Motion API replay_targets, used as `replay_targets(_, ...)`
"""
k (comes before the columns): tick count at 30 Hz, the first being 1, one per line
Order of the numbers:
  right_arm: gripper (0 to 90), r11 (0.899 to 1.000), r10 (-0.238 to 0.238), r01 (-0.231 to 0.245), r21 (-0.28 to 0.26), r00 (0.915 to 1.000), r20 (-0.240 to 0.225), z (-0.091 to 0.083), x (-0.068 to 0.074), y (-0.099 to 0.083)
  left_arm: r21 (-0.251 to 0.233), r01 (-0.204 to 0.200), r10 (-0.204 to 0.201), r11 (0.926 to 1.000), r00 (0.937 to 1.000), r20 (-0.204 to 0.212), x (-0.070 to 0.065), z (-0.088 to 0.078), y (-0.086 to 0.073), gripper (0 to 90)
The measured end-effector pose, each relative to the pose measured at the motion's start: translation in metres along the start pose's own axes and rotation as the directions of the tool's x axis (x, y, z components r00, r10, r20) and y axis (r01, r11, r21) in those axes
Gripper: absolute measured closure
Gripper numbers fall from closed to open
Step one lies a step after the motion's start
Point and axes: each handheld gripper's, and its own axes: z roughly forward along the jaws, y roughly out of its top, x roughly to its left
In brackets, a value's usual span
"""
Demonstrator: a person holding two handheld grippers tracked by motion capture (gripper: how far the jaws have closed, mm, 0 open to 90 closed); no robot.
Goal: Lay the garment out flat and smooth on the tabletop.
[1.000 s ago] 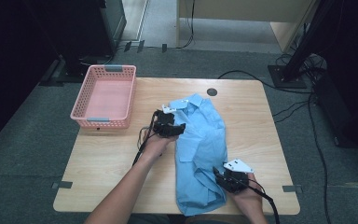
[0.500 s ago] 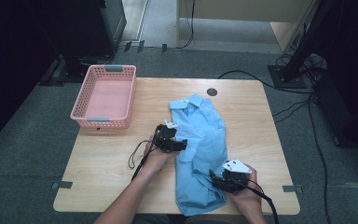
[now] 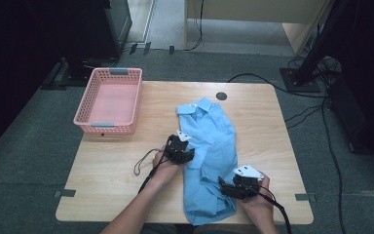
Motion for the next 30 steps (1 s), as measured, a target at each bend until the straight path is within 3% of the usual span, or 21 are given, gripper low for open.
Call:
replay_targets(6,13.8,1.0,0.005,-0.005,0.005,1.0,0.006,0.001,-0.001,0.001,-0.026,0.056,-0.055,0.9981,0.9976,0.041,0.016,-0.005,0.003,89.2)
replay_targets(11,12.5,1.0,0.012,-0.012,0.01,0.9999,0.012,0.002,-0.001,0.002,-0.013,0.045,-0.044,0.9989,0.9974,0.056,0.026,-0.009,0.006,90.0)
replay_targets(15,12.4,1.0,0.015,-0.015,0.01,0.9998,0.015,0.002,-0.002,0.002,-0.029,0.085,-0.083,0.996,0.9947,0.062,0.039,-0.016,0.008,90.0)
replay_targets(24,12.0,1.0,0.02,-0.02,0.01,0.9996,0.02,0.002,-0.003,0.002,-0.02,0.085,-0.085,0.9962,0.9964,0.01,0.062,-0.025,0.01,90.0)
replay_targets(30,11.8,1.0,0.026,-0.026,0.011,0.9993,0.025,0.002,-0.006,0.003,-0.016,0.09,-0.091,0.9958,0.9943,-0.057,0.079,-0.031,0.008,90.0)
